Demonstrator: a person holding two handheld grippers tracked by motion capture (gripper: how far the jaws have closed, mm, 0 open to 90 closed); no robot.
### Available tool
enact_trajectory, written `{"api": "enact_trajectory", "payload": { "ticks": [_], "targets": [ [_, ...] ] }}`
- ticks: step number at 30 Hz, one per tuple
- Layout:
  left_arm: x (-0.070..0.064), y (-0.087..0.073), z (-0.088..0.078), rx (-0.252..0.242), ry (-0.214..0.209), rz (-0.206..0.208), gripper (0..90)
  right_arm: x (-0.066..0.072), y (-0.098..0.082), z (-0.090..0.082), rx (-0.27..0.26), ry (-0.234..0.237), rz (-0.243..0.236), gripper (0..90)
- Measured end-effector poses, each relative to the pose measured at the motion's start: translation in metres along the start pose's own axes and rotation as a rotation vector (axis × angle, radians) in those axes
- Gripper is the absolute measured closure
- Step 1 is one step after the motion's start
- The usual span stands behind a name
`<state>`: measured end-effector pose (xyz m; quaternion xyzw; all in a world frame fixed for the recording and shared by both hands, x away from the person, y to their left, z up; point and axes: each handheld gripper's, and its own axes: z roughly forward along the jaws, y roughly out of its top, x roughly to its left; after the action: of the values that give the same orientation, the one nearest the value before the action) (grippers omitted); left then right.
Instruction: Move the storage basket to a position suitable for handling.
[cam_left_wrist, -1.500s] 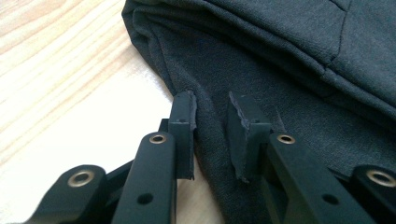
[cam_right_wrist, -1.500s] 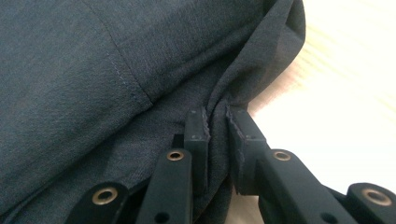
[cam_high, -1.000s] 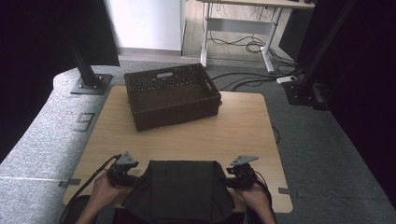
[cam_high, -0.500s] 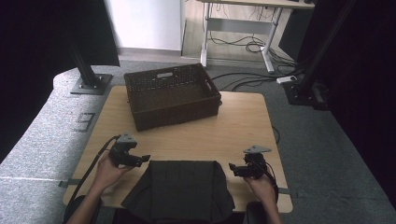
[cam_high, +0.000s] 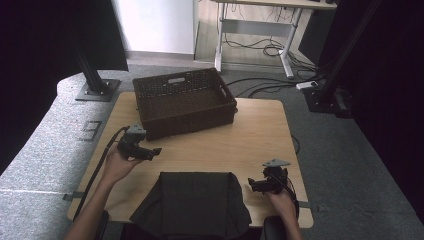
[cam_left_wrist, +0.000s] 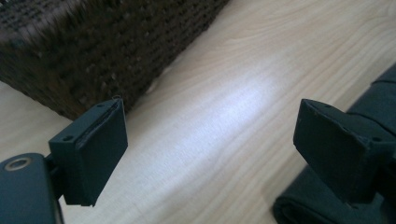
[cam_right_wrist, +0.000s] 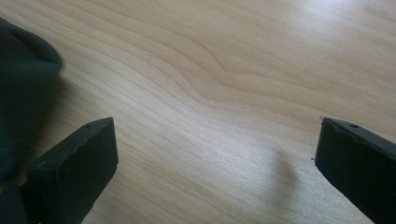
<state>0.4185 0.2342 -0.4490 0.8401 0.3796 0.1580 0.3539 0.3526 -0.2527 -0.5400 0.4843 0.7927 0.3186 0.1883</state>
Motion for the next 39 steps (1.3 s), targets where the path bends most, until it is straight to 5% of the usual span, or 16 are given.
{"api": "enact_trajectory", "payload": {
  "ticks": [5, 8, 13, 22, 30, 39],
  "targets": [
    [0.010, 0.018, 0.000, -0.002, 0.007, -0.014, 9.2, -0.004, -0.007, 0.009, 0.020, -0.020, -0.007, 0.0],
    [0.017, 0.030, -0.001, -0.002, 0.016, -0.032, 7.8, -0.007, -0.012, 0.012, -0.032, -0.016, 0.013, 0.0],
    [0.028, 0.044, -0.002, -0.002, 0.029, -0.067, 6.1, -0.007, -0.012, 0.013, -0.043, -0.016, 0.014, 0.0],
    [0.057, 0.066, -0.003, 0.012, 0.122, -0.080, 14.4, -0.007, -0.012, 0.013, -0.043, -0.017, 0.015, 0.0],
    [0.079, 0.075, 0.009, 0.047, 0.228, -0.084, 22.7, -0.006, -0.012, 0.013, -0.044, -0.020, 0.018, 0.0],
    [0.095, 0.072, 0.032, 0.051, 0.261, -0.151, 31.9, -0.006, -0.012, 0.013, -0.044, -0.020, 0.018, 0.0]
  ]
}}
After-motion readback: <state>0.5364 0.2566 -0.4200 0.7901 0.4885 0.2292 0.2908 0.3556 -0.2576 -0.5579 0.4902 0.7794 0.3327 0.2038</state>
